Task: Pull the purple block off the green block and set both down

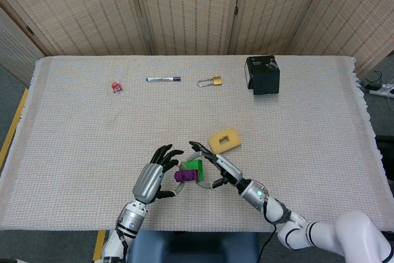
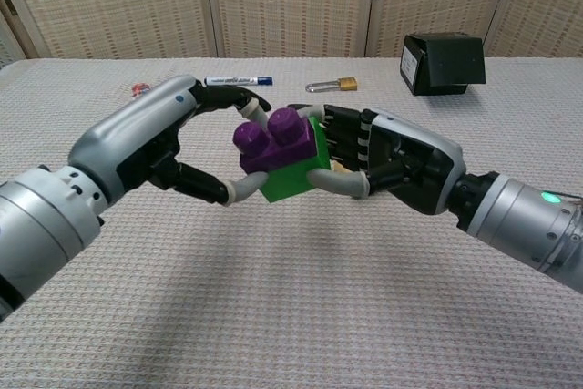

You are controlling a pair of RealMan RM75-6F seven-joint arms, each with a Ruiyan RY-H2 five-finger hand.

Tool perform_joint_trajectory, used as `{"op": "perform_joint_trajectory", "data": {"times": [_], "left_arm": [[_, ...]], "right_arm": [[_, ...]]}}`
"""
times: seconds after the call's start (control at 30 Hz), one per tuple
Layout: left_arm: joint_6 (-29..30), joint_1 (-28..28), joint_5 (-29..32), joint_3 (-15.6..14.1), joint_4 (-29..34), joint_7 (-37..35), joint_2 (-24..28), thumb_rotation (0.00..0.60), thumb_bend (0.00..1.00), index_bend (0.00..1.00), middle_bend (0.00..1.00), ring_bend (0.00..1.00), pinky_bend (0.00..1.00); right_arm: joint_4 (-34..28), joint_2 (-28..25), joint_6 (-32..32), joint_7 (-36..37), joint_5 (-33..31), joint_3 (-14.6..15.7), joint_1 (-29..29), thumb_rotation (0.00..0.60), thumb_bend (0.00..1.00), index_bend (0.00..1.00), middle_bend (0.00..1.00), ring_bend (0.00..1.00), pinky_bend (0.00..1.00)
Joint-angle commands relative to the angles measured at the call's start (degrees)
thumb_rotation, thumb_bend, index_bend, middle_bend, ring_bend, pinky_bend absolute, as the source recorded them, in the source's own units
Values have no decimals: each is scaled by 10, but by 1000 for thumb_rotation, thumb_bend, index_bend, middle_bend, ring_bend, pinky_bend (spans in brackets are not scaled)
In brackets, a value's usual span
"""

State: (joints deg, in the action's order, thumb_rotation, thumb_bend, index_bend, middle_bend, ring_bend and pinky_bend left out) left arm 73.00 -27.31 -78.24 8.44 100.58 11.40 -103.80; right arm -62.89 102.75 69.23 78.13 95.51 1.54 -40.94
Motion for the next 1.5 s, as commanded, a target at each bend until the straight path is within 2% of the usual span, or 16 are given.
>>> {"op": "perform_joint_trajectory", "data": {"times": [0.03, 0.1, 0.2, 0.37, 0.53, 0.97, 1.17, 1.37, 1.5], "left_arm": [[1, 1, 0, 0, 2, -1, 2, 600, 780, 790, 228, 0, 0], [2, 2, -1, 0, 4, -3, 3, 600, 780, 791, 228, 0, 0], [3, 3, -3, 0, 6, -5, 5, 600, 780, 791, 228, 0, 0], [5, 4, -4, 1, 8, -9, 7, 600, 780, 791, 230, 0, 0], [8, 3, -7, 7, 9, -15, 9, 600, 780, 792, 231, 0, 0], [12, 3, -11, 13, 9, -20, 21, 600, 780, 792, 232, 2, 0], [16, 6, -17, 11, 8, -25, 31, 600, 780, 793, 232, 3, 0], [30, 22, -30, 1, -2, -54, 69, 600, 780, 793, 233, 4, 0], [34, 30, -27, 5, -31, -79, 92, 600, 780, 793, 242, 13, 0]], "right_arm": [[-2, 7, -2, -12, -7, -5, 4, 600, 361, 639, 159, 142, 0], [-3, 11, -1, -20, -14, -9, 7, 600, 361, 674, 199, 193, 0], [-3, 18, 1, -37, -21, -15, 11, 600, 361, 798, 338, 332, 30], [-9, 21, 0, -55, -22, -18, 13, 600, 360, 921, 505, 528, 239], [-12, 16, -1, -72, -18, -14, 15, 600, 361, 973, 563, 595, 310], [3, 3, 7, -65, -22, -13, 28, 600, 361, 974, 564, 596, 314], [0, -18, 15, -80, -21, -10, 37, 600, 361, 974, 564, 594, 314], [-28, -82, 20, -177, -18, 0, 53, 600, 361, 974, 564, 594, 314], [-95, -153, 3, -251, -27, 16, 66, 600, 361, 974, 564, 594, 314]]}}
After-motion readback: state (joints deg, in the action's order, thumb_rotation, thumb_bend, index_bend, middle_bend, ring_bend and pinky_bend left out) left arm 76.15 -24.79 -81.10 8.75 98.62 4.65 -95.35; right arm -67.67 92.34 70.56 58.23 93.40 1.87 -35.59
